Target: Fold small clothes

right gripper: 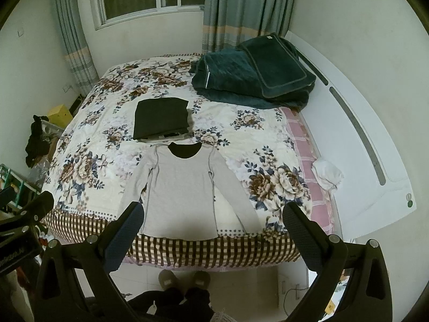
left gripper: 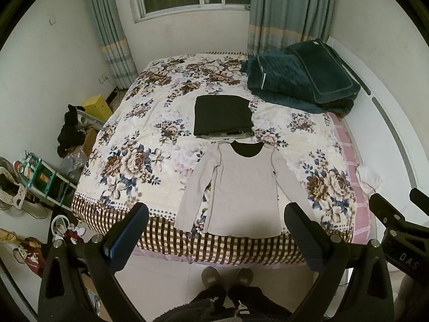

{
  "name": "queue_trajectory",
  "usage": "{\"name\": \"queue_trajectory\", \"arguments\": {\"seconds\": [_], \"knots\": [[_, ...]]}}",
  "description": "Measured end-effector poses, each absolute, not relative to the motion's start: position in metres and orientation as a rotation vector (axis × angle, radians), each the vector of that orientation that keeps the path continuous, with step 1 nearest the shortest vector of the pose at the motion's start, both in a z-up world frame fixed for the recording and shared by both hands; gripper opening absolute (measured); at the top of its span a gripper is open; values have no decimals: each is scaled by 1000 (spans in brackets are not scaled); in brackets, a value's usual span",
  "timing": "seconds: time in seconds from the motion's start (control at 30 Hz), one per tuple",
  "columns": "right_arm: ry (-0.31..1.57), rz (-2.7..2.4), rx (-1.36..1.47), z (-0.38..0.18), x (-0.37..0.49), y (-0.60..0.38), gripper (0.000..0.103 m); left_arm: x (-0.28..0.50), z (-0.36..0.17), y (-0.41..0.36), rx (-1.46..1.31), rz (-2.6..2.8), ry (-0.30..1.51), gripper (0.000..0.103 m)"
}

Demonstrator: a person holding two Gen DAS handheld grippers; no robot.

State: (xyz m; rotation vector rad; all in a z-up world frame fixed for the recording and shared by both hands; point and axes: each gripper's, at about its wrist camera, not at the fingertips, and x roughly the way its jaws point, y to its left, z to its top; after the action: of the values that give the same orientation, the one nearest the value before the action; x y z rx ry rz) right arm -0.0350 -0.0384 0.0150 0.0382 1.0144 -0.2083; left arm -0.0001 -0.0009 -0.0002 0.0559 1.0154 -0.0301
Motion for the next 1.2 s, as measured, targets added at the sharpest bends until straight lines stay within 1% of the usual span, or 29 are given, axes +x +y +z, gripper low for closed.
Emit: {"name": "queue_trajectory", "arguments": {"seconds": [1.2], "knots": [[1015, -208, 35, 19, -32, -40, 103, 2, 5, 1, 44, -36, 1007, 103]]}}
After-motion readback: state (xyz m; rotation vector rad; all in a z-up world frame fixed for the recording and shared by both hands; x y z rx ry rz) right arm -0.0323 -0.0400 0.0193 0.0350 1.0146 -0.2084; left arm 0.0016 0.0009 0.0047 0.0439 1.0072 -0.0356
